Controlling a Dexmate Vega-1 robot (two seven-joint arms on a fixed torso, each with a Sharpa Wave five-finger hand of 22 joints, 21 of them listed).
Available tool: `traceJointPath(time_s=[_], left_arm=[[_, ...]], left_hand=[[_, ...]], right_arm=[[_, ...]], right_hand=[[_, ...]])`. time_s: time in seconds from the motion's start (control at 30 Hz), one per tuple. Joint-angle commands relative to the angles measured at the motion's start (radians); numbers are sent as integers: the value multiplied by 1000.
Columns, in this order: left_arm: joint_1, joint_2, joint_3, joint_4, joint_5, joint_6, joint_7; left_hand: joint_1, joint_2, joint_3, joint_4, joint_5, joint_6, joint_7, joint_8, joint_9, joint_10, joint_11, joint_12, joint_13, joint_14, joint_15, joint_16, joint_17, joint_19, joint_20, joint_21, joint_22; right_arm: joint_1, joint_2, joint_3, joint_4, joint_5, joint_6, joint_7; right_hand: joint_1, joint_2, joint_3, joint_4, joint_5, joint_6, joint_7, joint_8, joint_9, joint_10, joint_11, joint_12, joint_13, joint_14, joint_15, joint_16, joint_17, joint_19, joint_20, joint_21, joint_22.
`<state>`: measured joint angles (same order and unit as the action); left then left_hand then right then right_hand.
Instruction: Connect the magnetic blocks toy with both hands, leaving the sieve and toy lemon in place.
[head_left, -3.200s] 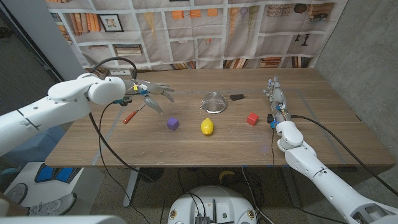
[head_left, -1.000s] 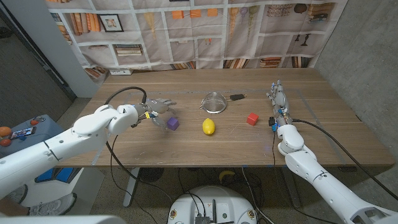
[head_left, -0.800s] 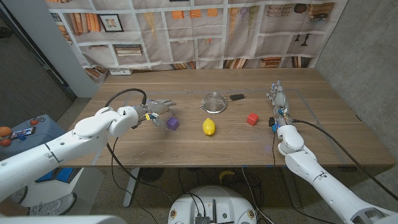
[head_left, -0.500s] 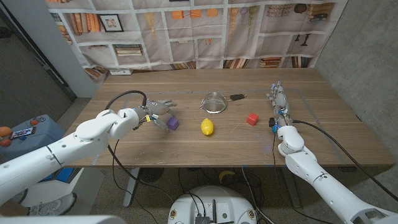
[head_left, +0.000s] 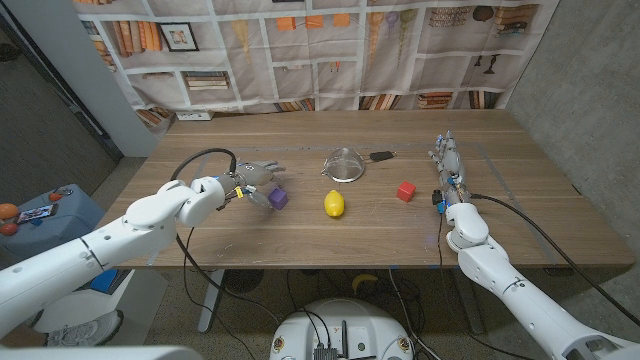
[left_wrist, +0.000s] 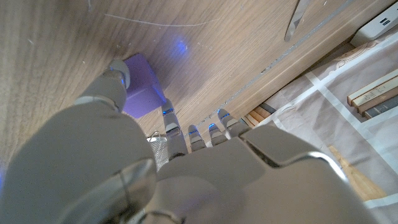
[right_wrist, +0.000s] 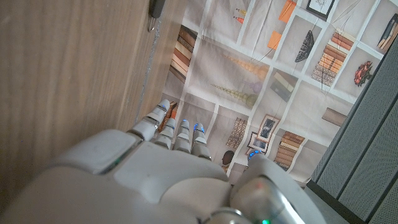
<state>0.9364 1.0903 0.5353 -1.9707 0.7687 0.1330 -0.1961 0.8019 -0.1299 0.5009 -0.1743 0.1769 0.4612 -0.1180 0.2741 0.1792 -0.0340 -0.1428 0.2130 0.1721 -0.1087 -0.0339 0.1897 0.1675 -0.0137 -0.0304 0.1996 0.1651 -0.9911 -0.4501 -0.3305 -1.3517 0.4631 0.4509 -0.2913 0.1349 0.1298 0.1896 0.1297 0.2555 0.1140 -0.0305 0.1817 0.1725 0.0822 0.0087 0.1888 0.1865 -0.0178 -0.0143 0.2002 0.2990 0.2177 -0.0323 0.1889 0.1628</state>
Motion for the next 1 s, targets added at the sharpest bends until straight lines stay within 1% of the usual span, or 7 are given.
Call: traceJointPath(time_s=[0.03,0.37,0.53,0.67,0.73,0.87,1.0], left_arm=[[-19,-22,19,30,-26,-41,18],[-22,-31,24,44,-21,-57,59],[-13,-26,21,38,-14,-53,75],[-6,-24,20,36,-10,-48,86],[-5,-23,20,37,-6,-49,93],[-4,-20,17,35,0,-52,102],[-7,-22,16,35,4,-48,101]], left_hand=[[14,4,-3,0,1,15,-3,4,6,6,-4,0,3,7,2,4,3,6,-4,3,3],[28,10,-5,1,1,60,-4,14,6,32,-14,0,3,31,-12,4,3,28,-6,3,3],[40,17,-7,2,2,116,-1,29,7,62,-21,2,3,50,-19,2,3,47,-9,2,4],[48,20,-10,2,2,150,-7,38,8,79,-23,2,3,66,-26,2,3,61,-11,2,4],[51,22,-12,3,3,175,-4,45,8,87,-25,0,3,78,-30,3,3,68,-14,2,4],[62,31,-20,5,4,274,16,67,8,123,-27,0,3,108,-39,1,3,104,-24,3,4],[69,34,-26,5,4,327,19,77,7,149,-35,1,3,128,-49,1,3,121,-26,3,4]], right_arm=[[-6,1,2,0,2,8,1],[-14,2,3,-9,1,6,-8],[-21,5,7,-10,-1,17,-13],[-25,7,7,-9,1,21,-11],[-25,8,7,-7,2,22,-10],[-22,9,5,-6,2,19,-8],[-17,7,5,-4,3,13,-4]], right_hand=[[-5,15,7,1,5,8,-5,5,2,4,-6,4,0,8,-4,6,1,12,2,2,4],[-7,15,9,1,6,11,-3,6,2,6,-5,5,0,8,-5,7,-1,14,1,1,4],[-8,15,11,1,6,13,-3,6,2,5,-5,5,0,8,-6,6,-2,13,1,1,4],[-8,15,12,1,6,13,-2,6,2,6,-6,5,0,8,-5,6,-3,13,2,1,4],[-8,15,12,1,6,14,-2,6,2,5,-6,4,0,8,-5,7,-3,13,1,1,4],[-9,16,13,1,7,14,-2,6,2,5,-6,4,0,8,-5,6,-4,13,2,1,4],[-9,16,14,1,7,14,-2,6,2,5,-6,4,0,9,-6,7,-4,14,1,1,4]])
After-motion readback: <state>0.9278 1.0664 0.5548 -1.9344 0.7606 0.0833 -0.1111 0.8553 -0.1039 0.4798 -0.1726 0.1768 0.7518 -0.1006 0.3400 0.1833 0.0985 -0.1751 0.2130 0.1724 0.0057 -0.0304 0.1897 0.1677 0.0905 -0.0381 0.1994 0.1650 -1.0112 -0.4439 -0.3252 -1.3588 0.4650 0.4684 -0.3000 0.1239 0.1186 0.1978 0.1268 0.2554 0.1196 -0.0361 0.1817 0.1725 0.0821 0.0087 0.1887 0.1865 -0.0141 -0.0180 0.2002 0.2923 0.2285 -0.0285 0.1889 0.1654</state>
